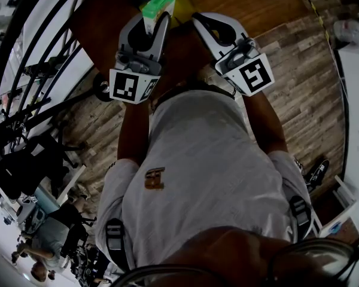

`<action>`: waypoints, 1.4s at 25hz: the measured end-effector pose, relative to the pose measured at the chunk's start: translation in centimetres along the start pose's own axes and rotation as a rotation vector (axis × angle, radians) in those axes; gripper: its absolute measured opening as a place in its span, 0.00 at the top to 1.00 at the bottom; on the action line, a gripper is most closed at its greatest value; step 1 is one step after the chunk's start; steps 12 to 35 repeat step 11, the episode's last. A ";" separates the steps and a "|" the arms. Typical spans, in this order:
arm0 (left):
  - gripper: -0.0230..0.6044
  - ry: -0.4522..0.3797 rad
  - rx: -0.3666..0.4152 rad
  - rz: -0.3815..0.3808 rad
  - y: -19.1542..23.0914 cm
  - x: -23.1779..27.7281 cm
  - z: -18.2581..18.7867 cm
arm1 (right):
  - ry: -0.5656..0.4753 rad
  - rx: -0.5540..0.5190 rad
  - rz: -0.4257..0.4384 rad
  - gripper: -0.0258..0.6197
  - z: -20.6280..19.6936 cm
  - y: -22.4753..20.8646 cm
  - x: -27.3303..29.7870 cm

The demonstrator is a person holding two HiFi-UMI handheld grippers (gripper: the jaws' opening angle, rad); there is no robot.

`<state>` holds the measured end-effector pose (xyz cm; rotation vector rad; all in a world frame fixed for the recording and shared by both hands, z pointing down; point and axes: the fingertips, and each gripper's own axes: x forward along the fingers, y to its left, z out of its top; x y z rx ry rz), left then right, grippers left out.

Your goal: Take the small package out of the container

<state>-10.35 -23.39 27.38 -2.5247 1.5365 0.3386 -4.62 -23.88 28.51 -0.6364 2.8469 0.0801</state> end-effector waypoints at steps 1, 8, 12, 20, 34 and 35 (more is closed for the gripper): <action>0.80 0.000 0.000 -0.001 -0.1 -0.1 0.0 | 0.002 -0.001 0.000 0.91 0.0 0.1 -0.1; 0.80 0.000 -0.002 0.000 0.1 -0.3 0.3 | 0.004 0.000 -0.001 0.91 0.1 0.3 0.1; 0.80 0.002 -0.003 0.000 0.2 -0.4 0.2 | 0.006 0.001 0.000 0.91 -0.1 0.3 0.2; 0.80 0.002 -0.003 0.000 0.2 -0.4 0.2 | 0.006 0.001 0.000 0.91 -0.1 0.3 0.2; 0.80 0.002 -0.003 0.000 0.2 -0.4 0.2 | 0.006 0.001 0.000 0.91 -0.1 0.3 0.2; 0.80 0.002 -0.003 0.000 0.2 -0.4 0.2 | 0.006 0.001 0.000 0.91 -0.1 0.3 0.2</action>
